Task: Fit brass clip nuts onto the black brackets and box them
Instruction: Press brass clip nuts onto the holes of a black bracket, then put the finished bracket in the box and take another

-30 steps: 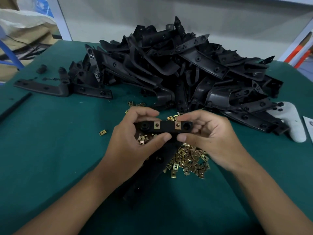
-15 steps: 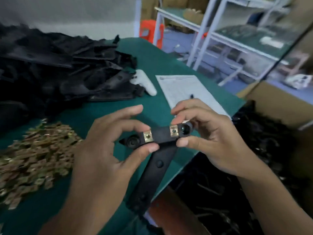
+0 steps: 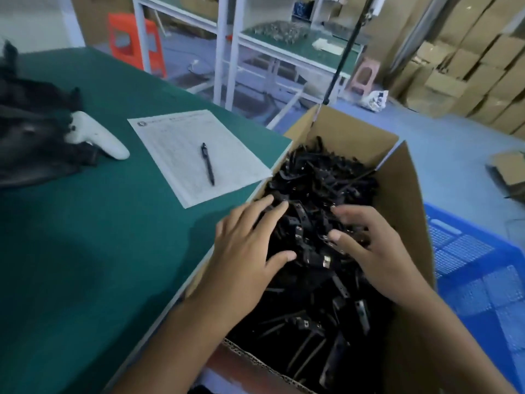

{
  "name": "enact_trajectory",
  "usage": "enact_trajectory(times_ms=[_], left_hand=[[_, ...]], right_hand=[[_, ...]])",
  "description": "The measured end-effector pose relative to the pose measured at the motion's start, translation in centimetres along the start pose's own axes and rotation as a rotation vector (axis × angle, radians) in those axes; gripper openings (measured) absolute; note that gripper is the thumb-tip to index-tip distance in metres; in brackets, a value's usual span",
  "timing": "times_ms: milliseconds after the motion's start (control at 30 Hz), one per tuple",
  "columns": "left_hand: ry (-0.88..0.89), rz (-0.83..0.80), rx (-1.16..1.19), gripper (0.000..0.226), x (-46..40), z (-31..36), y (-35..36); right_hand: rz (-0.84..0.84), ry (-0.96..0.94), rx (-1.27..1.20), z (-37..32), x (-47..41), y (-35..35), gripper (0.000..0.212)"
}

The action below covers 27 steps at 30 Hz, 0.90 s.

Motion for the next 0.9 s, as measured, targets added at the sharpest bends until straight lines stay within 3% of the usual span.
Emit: enact_trajectory(times_ms=[100, 167, 300, 467, 533, 600, 667, 733, 800, 900], left_hand=[[-0.03, 0.165, 0.018, 0.024, 2.1, -2.6, -4.8], [-0.085, 0.248, -0.005, 0.012, 4.2, -4.9, -8.9], [-0.288, 0.38, -0.138, 0.014, 10.5, -10.2, -17.7], [-0.58, 0.599, -0.32, 0.027, 21.3, -16.7, -27.8], [-0.694, 0.667, -0.388, 0.034, 25.4, -19.1, -30.3], [-0.767, 0.748, -0.433, 0.044, 28.7, -20.9, -31.9], [-0.811, 0.884, -0.405, 0.052, 31.3, -22.2, -33.1], [-0.83, 1.001, -0.342, 0.053, 32.9, -23.0, -33.7], [-0.828, 1.052, -0.296, 0.05, 33.3, -23.3, -33.9], [-0.807, 1.059, -0.28, 0.049, 33.2, -23.3, -33.9]], right_hand=[[-0.013, -0.063, -0.045, 0.0, -0.9, 2.3, 0.011], [-0.044, -0.129, -0.089, -0.4, -2.2, 5.0, 0.017], [-0.245, -0.18, -0.264, -2.2, -5.9, 13.7, 0.031], [-0.382, -0.427, -0.352, -17.4, -8.3, 23.7, 0.05], [-0.398, -0.564, -0.339, -24.2, -8.3, 26.6, 0.046], [-0.432, -0.694, -0.338, -29.4, -8.6, 29.6, 0.029], [-0.409, -0.805, -0.23, -33.2, -9.3, 32.6, 0.012], [-0.303, -0.905, -0.022, -35.2, -10.8, 35.2, 0.041], [-0.231, -0.902, 0.19, -35.9, -12.7, 37.3, 0.05], [-0.1, -0.974, 0.235, -36.1, -13.8, 37.8, 0.025]])
Point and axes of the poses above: each hand's wrist, its own x-axis away from the middle knuckle, its own y-axis out of the palm, z = x × y, the point moved 9 cm from there along -x, towards the middle knuckle, and after that the axes turned 5 degrees about -y, right-handed, at the moved point
